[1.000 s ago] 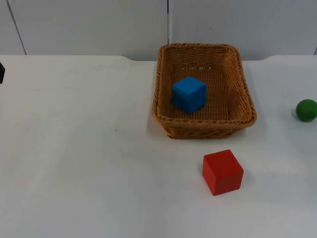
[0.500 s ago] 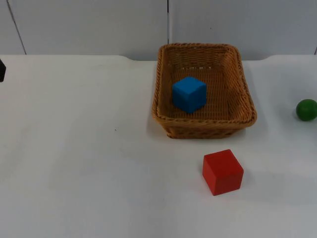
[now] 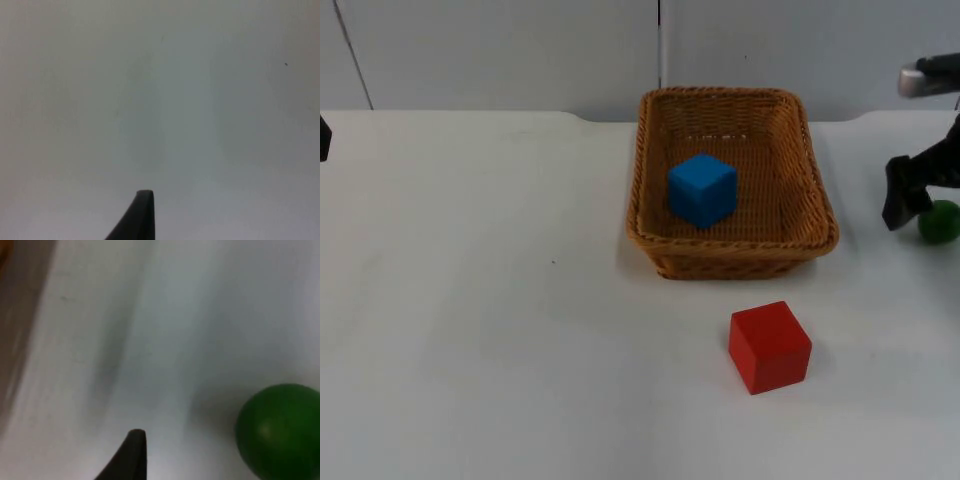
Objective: Place all geometric objects except the red cube into the basket.
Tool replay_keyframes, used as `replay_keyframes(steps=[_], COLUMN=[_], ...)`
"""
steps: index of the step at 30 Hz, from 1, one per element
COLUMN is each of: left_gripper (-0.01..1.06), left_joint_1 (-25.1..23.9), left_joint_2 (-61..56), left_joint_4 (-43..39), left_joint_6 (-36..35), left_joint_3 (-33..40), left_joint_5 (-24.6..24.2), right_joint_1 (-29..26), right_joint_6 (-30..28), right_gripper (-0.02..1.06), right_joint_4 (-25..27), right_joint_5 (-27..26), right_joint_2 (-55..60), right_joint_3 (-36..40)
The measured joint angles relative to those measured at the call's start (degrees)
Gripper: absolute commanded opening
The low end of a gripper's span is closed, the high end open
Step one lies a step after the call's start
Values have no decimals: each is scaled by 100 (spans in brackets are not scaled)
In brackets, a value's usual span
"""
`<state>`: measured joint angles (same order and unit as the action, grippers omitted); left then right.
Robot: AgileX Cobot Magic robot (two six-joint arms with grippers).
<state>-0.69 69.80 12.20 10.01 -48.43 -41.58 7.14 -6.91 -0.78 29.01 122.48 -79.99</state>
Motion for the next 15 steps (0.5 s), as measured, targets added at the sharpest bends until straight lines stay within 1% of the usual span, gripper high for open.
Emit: replay_keyframes(steps=[2, 4, 6, 7, 8, 9, 12, 15], left_gripper=[100, 100, 100, 100, 100, 100, 100, 100], left_joint_1=[0, 0, 0, 0, 0, 0, 0, 0], left_joint_2=[0, 0, 0, 0, 0, 0, 0, 0], left_joint_4=[0, 0, 0, 0, 0, 0, 0, 0], left_joint_6=[0, 0, 0, 0, 0, 0, 0, 0], left_joint_3=[0, 0, 0, 0, 0, 0, 0, 0], left_joint_5=[0, 0, 0, 0, 0, 0, 0, 0], right_joint_1=[-26, -26, -40, -40, -40, -40, -40, -40], right_joint_6=[0, 0, 0, 0, 0, 0, 11, 23], right_gripper=[105, 104, 100, 96, 89, 89, 64, 26], right_joint_4=[-8, -24, -23, -23, -23, -23, -23, -23], right_joint_5=[-156, -197, -313, -376, -376, -420, -513, -513], right_joint_2=[149, 180, 241, 251, 251, 251, 251, 251], right_joint_3=[2, 2, 2, 2, 2, 2, 2, 2])
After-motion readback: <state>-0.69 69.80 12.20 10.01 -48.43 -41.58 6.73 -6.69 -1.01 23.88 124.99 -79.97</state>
